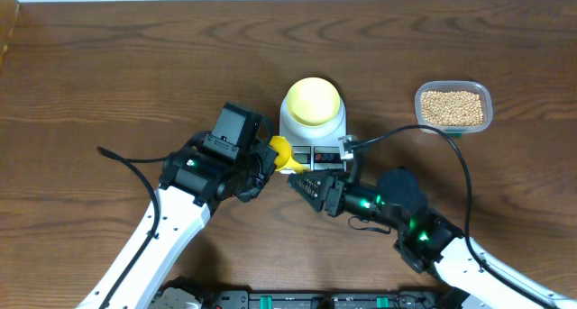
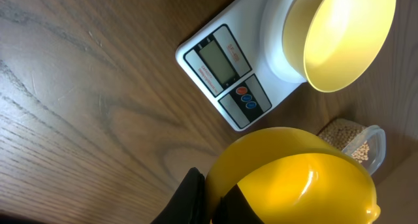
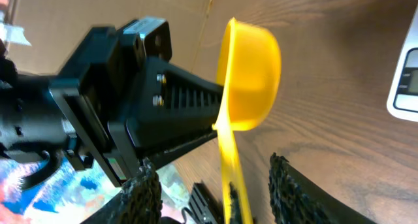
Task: Scoop item into bowl and weigh 50g on scale
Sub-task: 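Close the right gripper on the scoop handle beside the left gripper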
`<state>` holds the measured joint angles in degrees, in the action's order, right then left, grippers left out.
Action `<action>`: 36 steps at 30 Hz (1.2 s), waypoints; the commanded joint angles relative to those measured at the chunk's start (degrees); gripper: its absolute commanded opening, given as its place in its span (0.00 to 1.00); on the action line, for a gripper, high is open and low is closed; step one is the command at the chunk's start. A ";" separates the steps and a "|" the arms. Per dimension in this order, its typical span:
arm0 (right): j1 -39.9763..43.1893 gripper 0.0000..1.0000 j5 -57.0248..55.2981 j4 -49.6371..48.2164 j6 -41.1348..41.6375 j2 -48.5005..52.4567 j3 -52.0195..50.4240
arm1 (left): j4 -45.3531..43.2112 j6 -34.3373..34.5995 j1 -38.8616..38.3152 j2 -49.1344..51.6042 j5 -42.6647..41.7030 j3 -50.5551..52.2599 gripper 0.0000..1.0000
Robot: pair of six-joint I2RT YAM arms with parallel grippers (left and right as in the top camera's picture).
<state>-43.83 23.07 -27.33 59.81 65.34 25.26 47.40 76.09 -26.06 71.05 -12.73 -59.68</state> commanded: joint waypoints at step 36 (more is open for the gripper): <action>-1.64 0.20 -3.41 -0.72 2.89 0.31 1.27 | 4.20 -2.01 -0.17 0.22 -0.33 0.37 0.07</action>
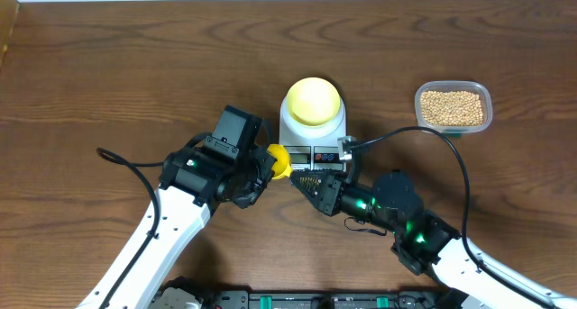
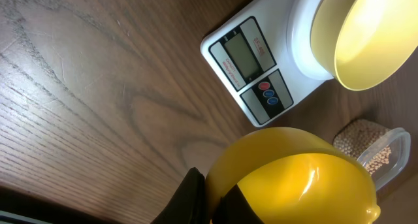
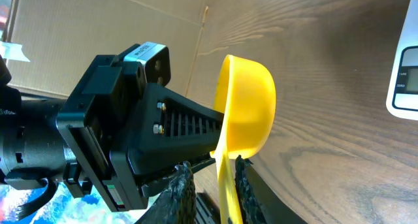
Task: Scoop item into bowl and weigh 50g on scale
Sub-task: 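Close the right gripper on the scoop handle beside the left gripper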
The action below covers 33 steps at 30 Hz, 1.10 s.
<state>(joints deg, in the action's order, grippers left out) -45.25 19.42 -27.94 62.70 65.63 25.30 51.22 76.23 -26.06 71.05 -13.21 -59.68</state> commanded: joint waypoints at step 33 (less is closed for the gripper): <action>-0.22 0.12 1.05 0.55 -0.20 0.02 1.20 | 0.68 -4.59 -0.17 0.22 0.15 0.37 0.07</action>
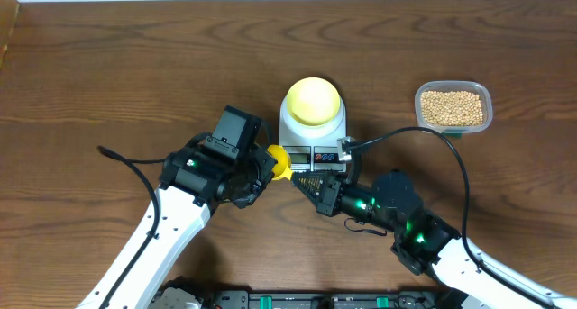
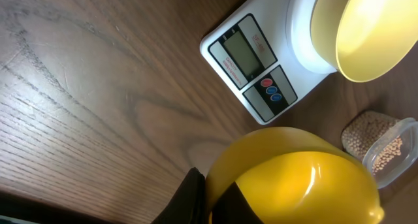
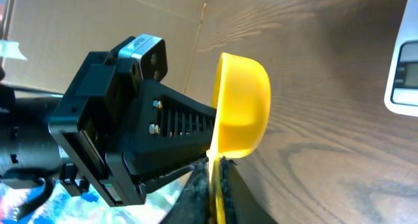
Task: Scoop item into bowl and weigh 50g on scale
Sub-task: 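Close the right gripper on the scoop handle beside the left gripper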
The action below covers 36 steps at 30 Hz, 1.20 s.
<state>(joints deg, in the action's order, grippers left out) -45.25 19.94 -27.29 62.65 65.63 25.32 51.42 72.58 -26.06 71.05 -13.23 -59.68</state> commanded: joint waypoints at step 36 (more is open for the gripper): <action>-0.22 0.01 3.54 -0.15 1.84 0.02 1.18 | 1.01 -0.92 -0.17 0.24 0.22 0.37 0.07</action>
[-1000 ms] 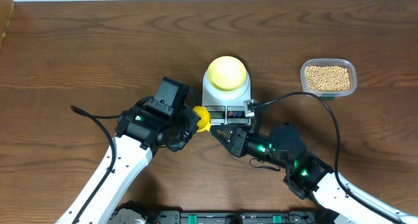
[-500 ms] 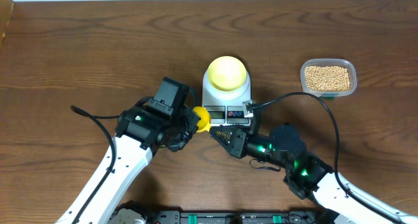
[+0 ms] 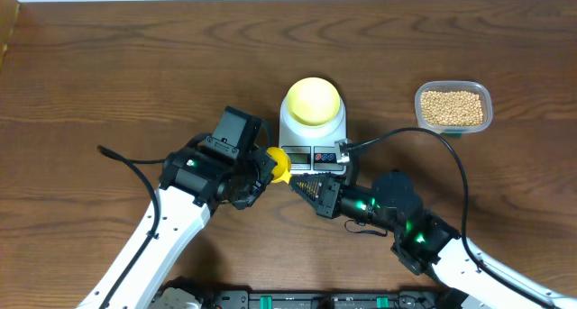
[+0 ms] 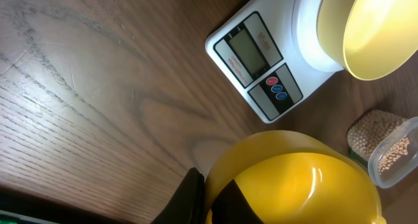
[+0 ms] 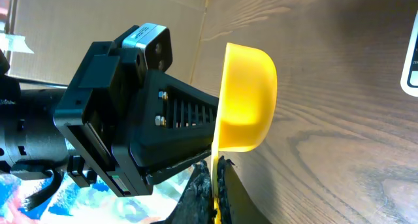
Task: Scoop item into bowl and weigh 50g on scale
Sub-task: 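Close the right gripper on the scoop handle beside the left gripper, then release the scoop from the left gripper and pull the right gripper back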
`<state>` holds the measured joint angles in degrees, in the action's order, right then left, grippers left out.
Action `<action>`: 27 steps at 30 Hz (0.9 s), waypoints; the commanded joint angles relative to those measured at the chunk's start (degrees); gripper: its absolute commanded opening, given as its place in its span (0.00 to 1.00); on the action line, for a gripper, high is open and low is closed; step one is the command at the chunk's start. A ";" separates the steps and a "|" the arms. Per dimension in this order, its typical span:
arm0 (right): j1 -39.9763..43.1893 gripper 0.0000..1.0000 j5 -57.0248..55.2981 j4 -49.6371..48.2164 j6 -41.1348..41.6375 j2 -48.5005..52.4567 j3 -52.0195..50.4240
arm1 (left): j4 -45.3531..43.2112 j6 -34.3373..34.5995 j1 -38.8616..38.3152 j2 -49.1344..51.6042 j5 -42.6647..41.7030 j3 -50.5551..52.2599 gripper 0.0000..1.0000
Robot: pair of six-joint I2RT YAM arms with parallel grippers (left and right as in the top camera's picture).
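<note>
The yellow scoop [image 3: 280, 162] hangs just in front of the white scale [image 3: 313, 156], held between both arms. My left gripper [image 3: 268, 165] is shut on the scoop's cup [image 4: 294, 178], one black finger outside the rim and one inside. My right gripper [image 5: 214, 185] is shut on the thin scoop handle just below the cup [image 5: 247, 100]. The empty yellow bowl [image 3: 313, 100] sits on the scale [image 4: 258, 64]. A clear tub of tan grains [image 3: 453, 108] stands at the right.
The brown wooden table [image 3: 108, 75] carries only the scale and the tub [image 4: 385, 142]. Black cables trail from both arms near the front edge. A corner of the scale [image 5: 413, 74] shows at the right edge of the right wrist view.
Both grippers still hold the scoop. The scoop and both wrists have shifted slightly, so the scale sits a little further right in both wrist views.
At first my left gripper held the scoop cup while the right gripper stood open around the handle. Then the right fingers were closer to the handle. Then they were shut on it. Now both grippers remain shut on the scoop by the scale.
</note>
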<state>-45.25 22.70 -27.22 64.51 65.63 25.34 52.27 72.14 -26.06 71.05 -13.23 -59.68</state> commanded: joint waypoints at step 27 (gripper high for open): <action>2.67 0.01 -0.72 20.50 -22.95 -6.14 1.14 | -2.21 -3.82 3.67 -1.66 0.20 0.28 0.31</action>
<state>-44.49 22.06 -10.09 49.01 63.88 26.17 49.87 71.70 -22.83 70.70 -13.39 -59.57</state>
